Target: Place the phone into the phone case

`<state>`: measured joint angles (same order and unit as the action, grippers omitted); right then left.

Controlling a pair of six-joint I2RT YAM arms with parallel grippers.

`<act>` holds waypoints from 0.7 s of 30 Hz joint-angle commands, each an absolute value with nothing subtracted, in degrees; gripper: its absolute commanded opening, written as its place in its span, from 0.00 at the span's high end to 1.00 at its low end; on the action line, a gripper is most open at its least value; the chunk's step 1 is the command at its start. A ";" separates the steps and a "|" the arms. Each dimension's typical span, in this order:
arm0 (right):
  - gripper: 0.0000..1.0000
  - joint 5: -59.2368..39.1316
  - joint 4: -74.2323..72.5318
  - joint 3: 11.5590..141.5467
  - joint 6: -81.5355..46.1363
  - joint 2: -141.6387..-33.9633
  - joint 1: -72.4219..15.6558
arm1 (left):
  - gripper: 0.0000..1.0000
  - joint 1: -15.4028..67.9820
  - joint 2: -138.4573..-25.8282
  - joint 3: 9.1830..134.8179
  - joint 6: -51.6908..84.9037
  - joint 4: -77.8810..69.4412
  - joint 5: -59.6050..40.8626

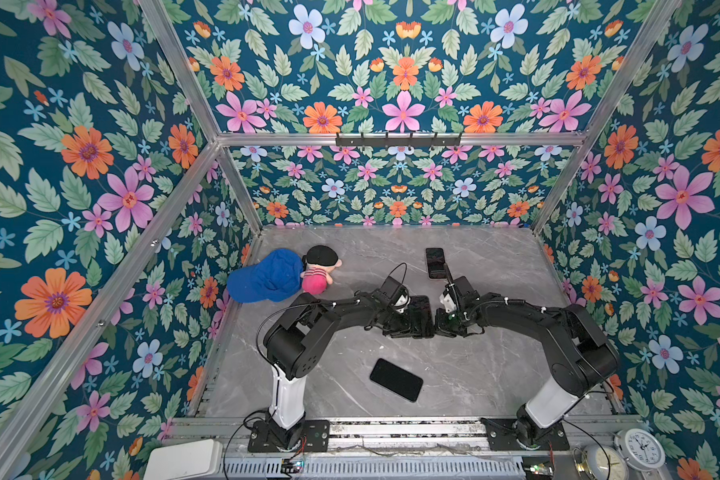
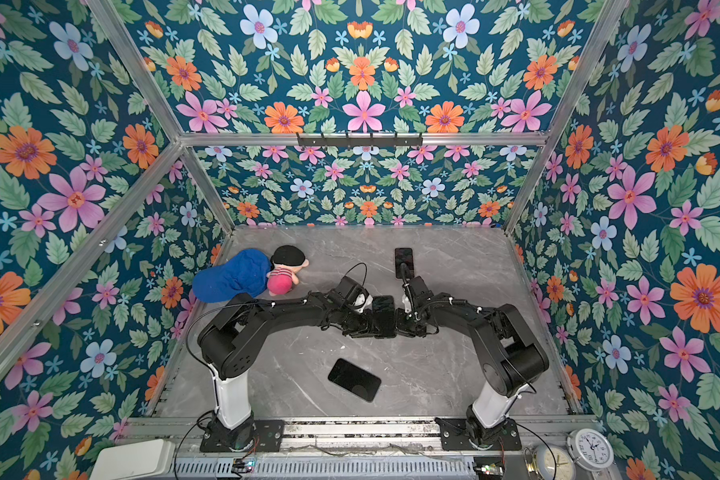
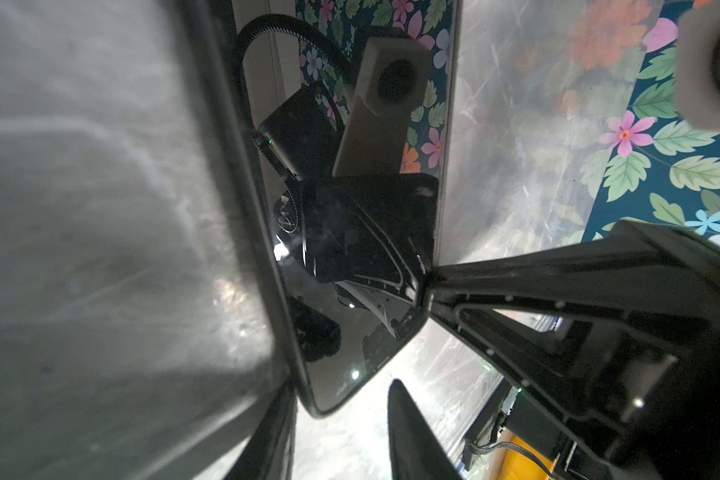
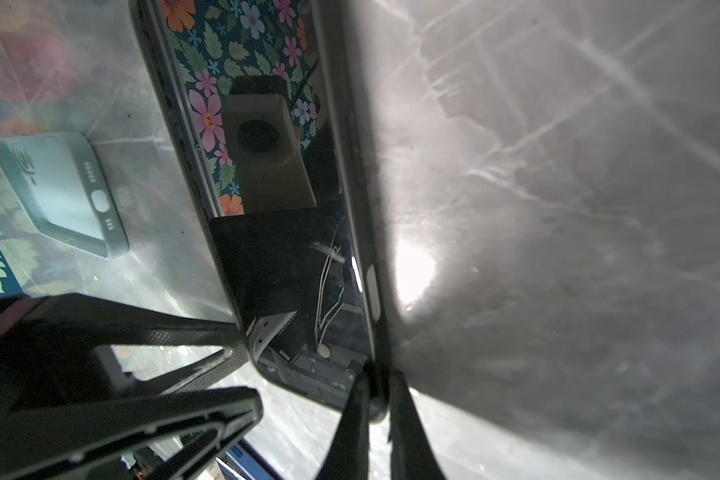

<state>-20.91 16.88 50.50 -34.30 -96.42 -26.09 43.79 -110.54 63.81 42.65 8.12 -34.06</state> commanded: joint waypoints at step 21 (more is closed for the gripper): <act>0.97 -19.47 18.30 49.66 -34.72 -93.36 -26.37 | 0.62 43.85 -109.25 63.60 42.23 6.77 -33.05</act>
